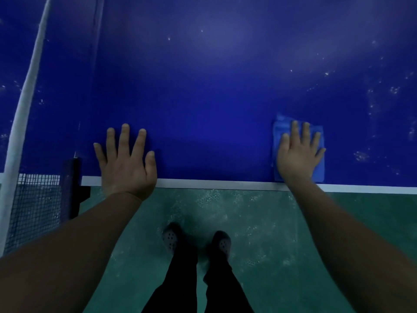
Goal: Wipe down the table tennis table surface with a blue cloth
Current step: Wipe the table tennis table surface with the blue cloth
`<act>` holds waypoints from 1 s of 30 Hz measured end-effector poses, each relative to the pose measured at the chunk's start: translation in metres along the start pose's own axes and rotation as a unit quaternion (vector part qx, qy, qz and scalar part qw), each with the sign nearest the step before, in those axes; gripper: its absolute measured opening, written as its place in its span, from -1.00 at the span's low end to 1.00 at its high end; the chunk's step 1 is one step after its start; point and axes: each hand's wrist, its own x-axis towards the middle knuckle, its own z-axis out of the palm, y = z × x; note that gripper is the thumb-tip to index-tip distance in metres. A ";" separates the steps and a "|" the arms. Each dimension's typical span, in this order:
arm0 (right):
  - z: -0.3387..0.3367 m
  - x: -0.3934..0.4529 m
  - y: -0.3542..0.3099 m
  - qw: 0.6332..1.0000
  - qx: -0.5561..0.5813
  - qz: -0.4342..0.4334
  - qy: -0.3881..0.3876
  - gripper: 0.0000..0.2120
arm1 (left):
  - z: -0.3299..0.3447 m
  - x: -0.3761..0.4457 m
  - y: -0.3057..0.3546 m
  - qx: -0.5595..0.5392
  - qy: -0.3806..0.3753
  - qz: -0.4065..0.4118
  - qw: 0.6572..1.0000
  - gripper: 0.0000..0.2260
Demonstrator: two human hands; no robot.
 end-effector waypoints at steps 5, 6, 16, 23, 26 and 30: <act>0.022 -0.047 -0.068 0.994 0.007 -0.098 0.040 -0.47 | 0.001 -0.001 -0.001 0.019 -0.002 -0.003 1.000 -0.41; 0.029 -0.070 -0.079 0.974 -0.018 -0.224 0.029 -0.47 | 0.002 0.000 -0.001 0.021 -0.002 -0.003 1.000 -0.41; -0.002 -0.004 0.010 0.995 0.031 0.098 0.004 -0.46 | -0.001 -0.002 0.000 0.005 0.004 0.000 1.000 -0.42; 0.037 -0.080 -0.126 0.910 -0.040 -0.414 -0.001 -0.50 | 0.001 0.000 0.000 0.014 -0.001 -0.008 1.000 -0.41; 0.024 -0.026 -0.117 0.908 -0.067 -0.414 -0.011 -0.45 | 0.001 0.000 -0.001 0.008 0.001 -0.003 1.000 -0.42; -0.003 0.050 -0.096 0.995 -0.012 -0.097 -0.020 -0.46 | 0.002 -0.001 -0.002 0.010 0.009 0.005 1.000 -0.43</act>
